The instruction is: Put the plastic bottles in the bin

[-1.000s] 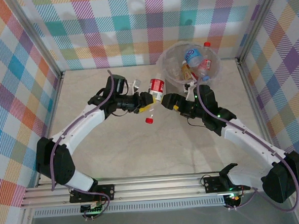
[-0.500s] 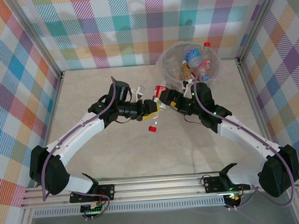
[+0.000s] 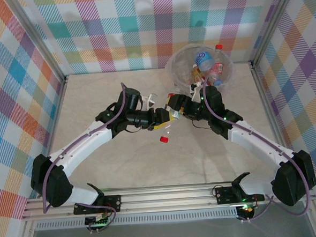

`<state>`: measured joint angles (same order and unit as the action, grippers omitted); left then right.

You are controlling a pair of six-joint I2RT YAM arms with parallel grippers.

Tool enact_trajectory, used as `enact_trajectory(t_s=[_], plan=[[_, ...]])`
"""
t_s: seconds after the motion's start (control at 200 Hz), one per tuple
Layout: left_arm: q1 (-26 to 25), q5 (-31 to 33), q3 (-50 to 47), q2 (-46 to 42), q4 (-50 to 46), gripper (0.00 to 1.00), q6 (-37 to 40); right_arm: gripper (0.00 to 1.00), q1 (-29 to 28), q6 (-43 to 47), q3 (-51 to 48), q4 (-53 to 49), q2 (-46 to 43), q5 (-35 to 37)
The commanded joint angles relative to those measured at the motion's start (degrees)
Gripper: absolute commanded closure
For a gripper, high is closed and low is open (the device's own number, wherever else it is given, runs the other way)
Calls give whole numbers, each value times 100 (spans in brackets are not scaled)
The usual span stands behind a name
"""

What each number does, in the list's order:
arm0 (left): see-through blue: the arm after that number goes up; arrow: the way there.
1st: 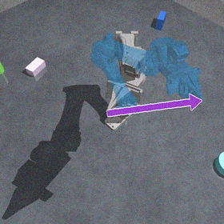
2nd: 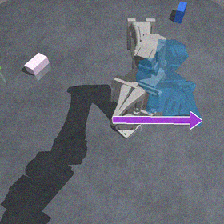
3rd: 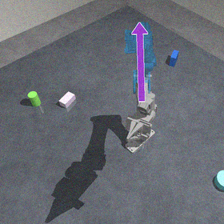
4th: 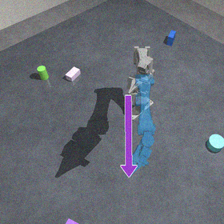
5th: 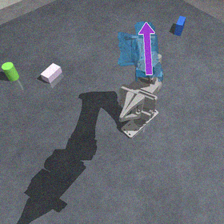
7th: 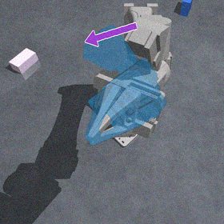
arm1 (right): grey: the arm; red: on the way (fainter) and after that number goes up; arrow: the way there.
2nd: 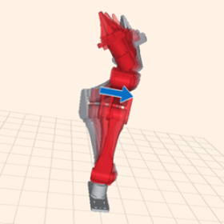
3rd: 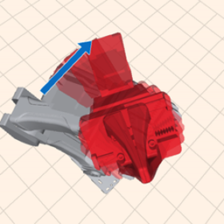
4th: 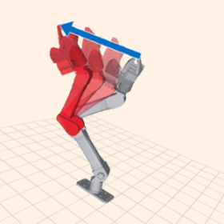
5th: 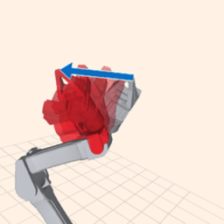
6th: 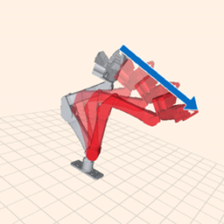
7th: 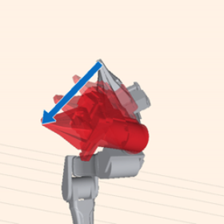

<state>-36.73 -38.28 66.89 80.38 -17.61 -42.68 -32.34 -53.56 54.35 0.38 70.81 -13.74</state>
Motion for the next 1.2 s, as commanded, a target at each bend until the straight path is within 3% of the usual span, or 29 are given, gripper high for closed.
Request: enact_trajectory(t_s=[0.0, 0.19, 0.32, 0.45, 0.585, 0.84, 1.195], plan=[[-87, 17, -3, -183, 117, 46, -56, 33, -36, 6, 208, 153, 22, -74], [-115, 18, 101, -192, 118, 39, -19, 40, -36, 80, 232, 12, -90, -9], [-137, -26, 246, -249, 75, 27, 186, 43, -36, 278, 316, -295, -242, 30], [-168, -4, 447, -472, -325, 9, 881, 43, 20, 813, 714, -1138, -428, 162], [-176, 76, 722, -821, -845, 1, 1848, 43, 240, 1459, 1299, -2116, -597, 184], [-177, 694, 813, -1515, -1295, 0, 3032, 44, 977, 2927, 3146, -4145, -356, 70], [-177, 1106, 724, -1797, -1578, 0, 3300, 44, 1089, 4569, 6051, -6215, 1326, 1357]])
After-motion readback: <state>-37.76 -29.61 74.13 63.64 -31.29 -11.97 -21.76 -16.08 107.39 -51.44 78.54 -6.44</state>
